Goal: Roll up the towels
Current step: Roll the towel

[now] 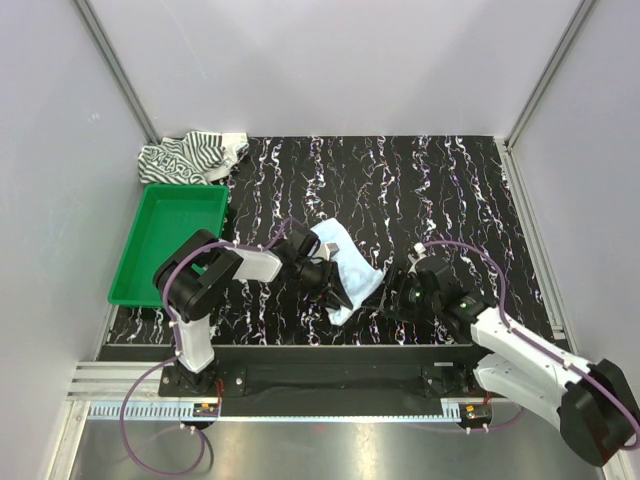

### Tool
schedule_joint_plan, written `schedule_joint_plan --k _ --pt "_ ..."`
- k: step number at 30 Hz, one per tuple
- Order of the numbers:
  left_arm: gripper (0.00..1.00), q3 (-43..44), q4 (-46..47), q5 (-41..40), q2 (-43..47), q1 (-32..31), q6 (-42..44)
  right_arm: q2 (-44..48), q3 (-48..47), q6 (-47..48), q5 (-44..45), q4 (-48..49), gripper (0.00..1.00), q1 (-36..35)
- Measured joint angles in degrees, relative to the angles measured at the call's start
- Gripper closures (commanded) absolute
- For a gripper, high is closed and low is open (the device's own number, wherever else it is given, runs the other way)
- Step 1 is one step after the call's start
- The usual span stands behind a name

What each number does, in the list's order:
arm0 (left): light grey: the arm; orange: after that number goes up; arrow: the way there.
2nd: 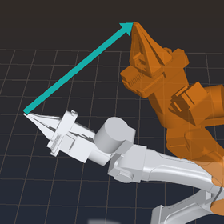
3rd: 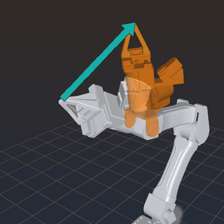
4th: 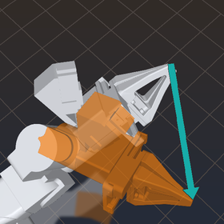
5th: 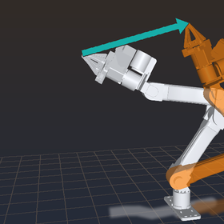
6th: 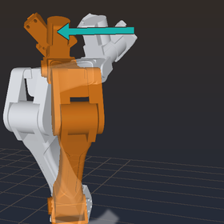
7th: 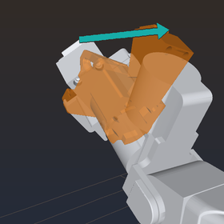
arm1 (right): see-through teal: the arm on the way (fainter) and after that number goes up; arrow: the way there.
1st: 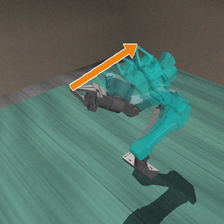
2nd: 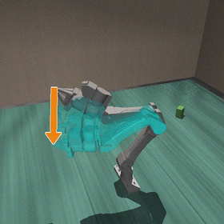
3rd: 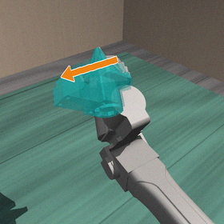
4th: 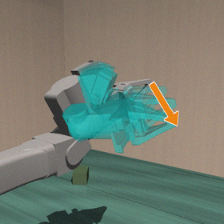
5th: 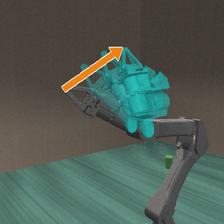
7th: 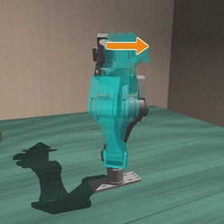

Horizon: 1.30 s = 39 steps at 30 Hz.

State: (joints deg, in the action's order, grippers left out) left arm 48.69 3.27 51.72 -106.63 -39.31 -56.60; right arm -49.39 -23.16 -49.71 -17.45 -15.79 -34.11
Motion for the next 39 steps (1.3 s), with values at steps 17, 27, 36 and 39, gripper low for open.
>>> schedule_joint_plan --k 17,27,36,39 --pt "1.0 -0.87 3.72 1.49 -0.48 0.0 -2.05 -14.32 2.8 -7.82 9.03 19.5 0.38 -0.79" --pt "0.9 -0.31 -1.95 -0.02 -0.48 -0.2 4.02 -18.64 2.58 -8.76 10.36 21.24 1.0 -1.62" --pt "0.46 4.04 -15.19 -11.26 4.46 -3.43 14.49 -16.68 -3.93 -5.16 10.84 9.25 1.0 -2.01" --pt "0.33 7.28 -22.01 -19.8 9.09 -5.57 19.78 -17.35 -8.24 -2.82 10.97 3.67 1.0 -1.99"
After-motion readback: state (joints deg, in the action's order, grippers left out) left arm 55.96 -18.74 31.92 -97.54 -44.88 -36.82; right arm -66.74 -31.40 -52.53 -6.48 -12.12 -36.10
